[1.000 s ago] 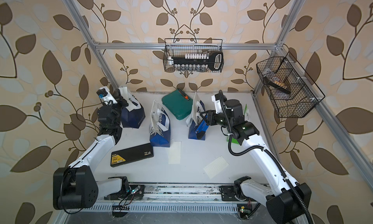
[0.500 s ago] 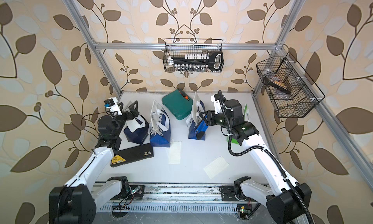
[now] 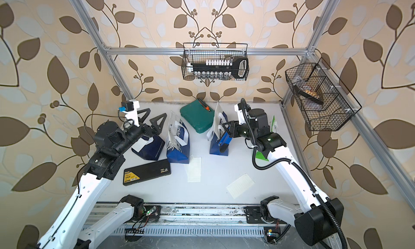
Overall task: Staple the receipts to the bags
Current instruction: Pick up the takeout bag from the center of the board.
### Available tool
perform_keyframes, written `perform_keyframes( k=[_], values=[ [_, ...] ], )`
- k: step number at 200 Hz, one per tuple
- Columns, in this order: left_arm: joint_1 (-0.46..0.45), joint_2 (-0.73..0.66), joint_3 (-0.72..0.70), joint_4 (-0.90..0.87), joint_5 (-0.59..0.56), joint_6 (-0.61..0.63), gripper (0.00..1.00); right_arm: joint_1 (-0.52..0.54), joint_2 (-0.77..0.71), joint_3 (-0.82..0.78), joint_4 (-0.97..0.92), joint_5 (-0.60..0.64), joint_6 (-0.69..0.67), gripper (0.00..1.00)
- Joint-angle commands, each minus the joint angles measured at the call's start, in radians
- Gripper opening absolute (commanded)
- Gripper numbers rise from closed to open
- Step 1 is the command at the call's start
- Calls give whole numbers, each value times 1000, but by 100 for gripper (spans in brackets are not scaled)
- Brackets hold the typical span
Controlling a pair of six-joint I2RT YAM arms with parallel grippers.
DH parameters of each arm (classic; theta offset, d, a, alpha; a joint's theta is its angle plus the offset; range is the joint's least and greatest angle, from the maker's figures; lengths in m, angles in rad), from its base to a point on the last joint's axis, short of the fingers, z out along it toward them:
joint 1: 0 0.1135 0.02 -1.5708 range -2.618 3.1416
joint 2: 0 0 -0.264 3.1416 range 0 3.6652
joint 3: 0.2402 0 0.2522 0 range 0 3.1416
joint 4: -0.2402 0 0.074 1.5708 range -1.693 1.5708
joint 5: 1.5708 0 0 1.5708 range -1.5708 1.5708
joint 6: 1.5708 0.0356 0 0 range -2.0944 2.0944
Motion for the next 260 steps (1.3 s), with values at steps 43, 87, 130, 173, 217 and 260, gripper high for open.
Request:
perform_keyframes(
  k=[43,87,130,173,217,260],
  values=[
    [-168,137,-35,-182,-396,-173,99,4,-14,48,26,38,-9,4],
    [-224,225,0,-223,-521,-171,99,5,-19,44,26,38,-17,4],
    [-235,319,95,-258,-446,-81,39,-18,-15,41,-83,262,10,3],
    [-235,422,238,-354,-255,290,12,-85,24,-13,-199,232,77,1],
    [-236,442,262,-347,-137,481,5,-138,138,-116,-202,20,140,1],
    [-235,457,304,-353,-33,510,2,-152,300,-95,-233,3,104,3]
  ],
)
